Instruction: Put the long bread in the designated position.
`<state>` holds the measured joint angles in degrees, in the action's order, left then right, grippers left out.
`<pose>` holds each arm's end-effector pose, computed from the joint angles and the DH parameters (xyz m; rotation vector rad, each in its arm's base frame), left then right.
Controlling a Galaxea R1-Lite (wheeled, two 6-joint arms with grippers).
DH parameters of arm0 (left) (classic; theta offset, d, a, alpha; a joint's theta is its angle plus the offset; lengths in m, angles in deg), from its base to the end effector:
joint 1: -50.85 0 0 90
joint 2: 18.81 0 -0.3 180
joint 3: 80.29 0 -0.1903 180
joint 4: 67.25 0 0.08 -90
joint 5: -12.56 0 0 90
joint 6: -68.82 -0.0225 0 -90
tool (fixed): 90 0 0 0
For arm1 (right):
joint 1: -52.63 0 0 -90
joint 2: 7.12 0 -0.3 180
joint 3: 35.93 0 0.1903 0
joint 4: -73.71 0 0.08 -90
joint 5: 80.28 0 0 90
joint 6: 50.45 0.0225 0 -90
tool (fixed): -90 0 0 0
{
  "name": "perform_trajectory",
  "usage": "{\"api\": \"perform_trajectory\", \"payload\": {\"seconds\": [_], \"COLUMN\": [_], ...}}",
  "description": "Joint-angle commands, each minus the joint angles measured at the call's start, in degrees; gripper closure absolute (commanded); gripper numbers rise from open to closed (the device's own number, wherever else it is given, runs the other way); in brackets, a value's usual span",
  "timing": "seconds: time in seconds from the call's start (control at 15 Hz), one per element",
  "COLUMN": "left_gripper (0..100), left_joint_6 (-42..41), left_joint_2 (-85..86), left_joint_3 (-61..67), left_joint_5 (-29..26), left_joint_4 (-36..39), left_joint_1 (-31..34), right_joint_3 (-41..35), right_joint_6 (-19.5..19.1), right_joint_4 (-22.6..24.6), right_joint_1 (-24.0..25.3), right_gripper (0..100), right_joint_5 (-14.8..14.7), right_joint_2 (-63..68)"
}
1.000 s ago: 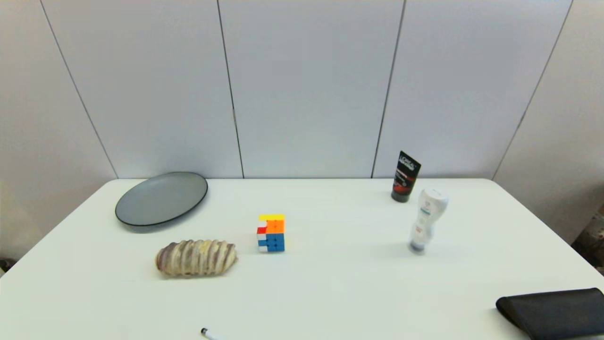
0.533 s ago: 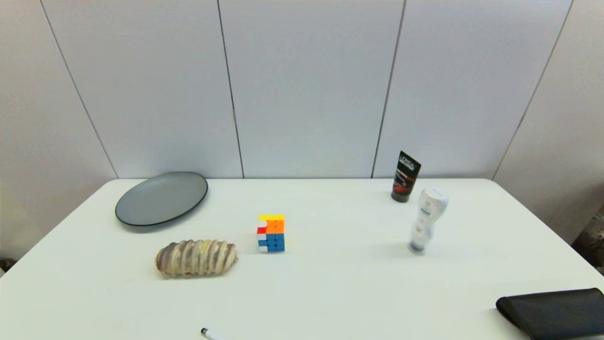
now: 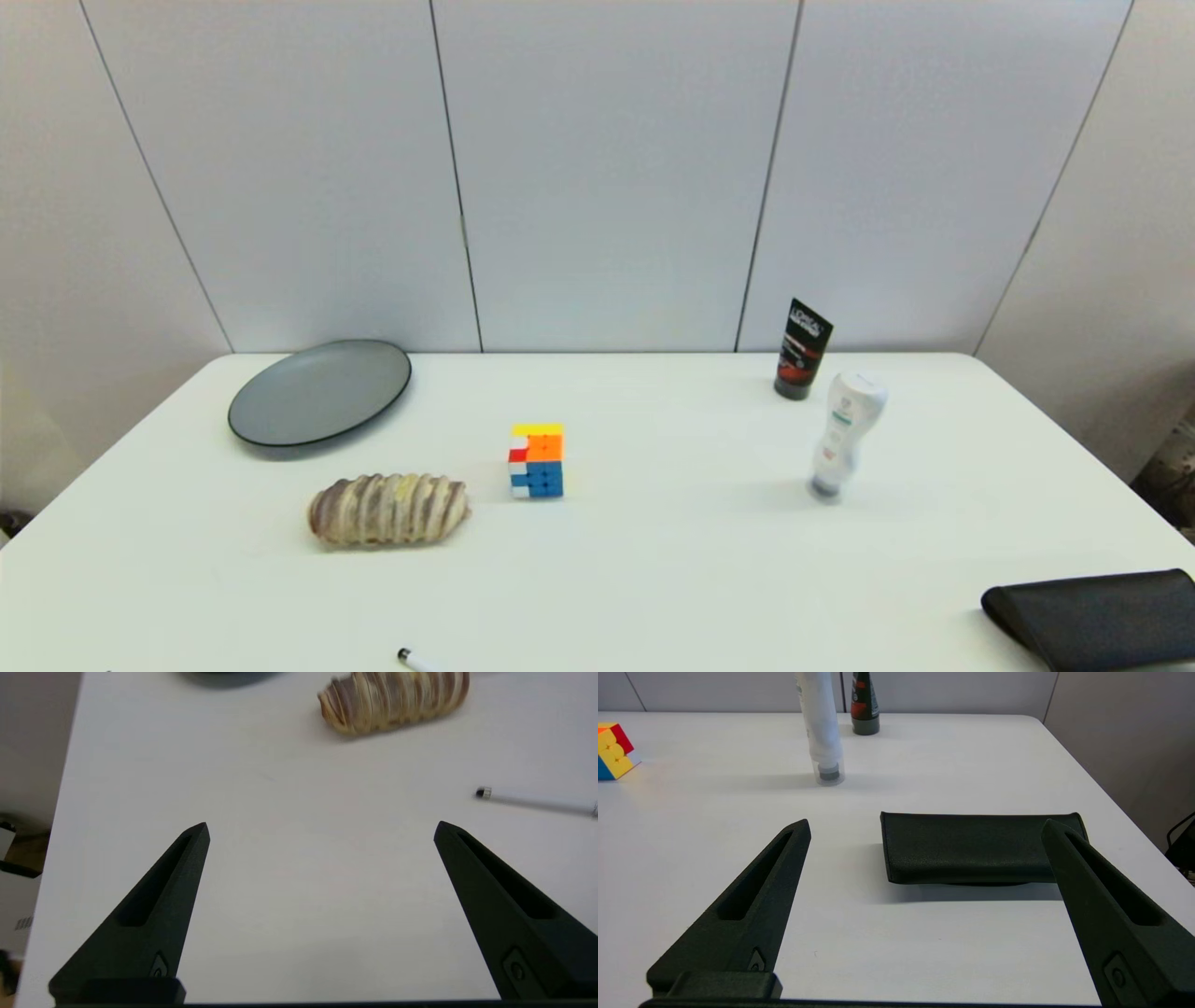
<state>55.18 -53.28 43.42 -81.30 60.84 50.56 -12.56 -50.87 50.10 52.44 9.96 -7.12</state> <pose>0.0180 -0.0016 0.1892 0.2161 0.5139 -0.1329 -0.0228 0.0002 0.0751 -0.0073 0.0042 0.0009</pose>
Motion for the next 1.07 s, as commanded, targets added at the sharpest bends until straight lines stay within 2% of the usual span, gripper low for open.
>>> {"api": "perform_trajectory", "payload": {"seconds": [0.07,0.2,0.4,0.6,1.07], "left_gripper": [0,0,0,0,0], "left_joint_6": [-19.32,-29.25,-35.67,-46.21,-55.97], "left_joint_2": [-26.96,-35.49,-44.36,-53.77,-66.6], "left_joint_3": [-12.42,-15.24,-19.28,-27.01,-38.53], "left_joint_5": [-4.06,-4.06,-4.23,-4.5,-5.11], "left_joint_4": [-4.41,-4.41,-4.5,-4.5,-6.08], "left_joint_1": [-0.15,-0.59,-3.49,-6.04,-12.72], "right_joint_3": [0.0,0.0,0.0,0.0,0.0], "right_joint_6": [-0.11,-0.11,-0.11,-0.11,-0.11], "right_joint_4": [-0.02,-0.02,-0.02,-0.02,-0.02], "right_joint_1": [0.01,0.01,0.01,0.01,0.01], "right_gripper": [0,0,0,0,0], "right_joint_5": [0.02,0.02,0.02,0.02,0.02], "right_joint_2": [0.0,0.0,0.0,0.0,0.0]}}
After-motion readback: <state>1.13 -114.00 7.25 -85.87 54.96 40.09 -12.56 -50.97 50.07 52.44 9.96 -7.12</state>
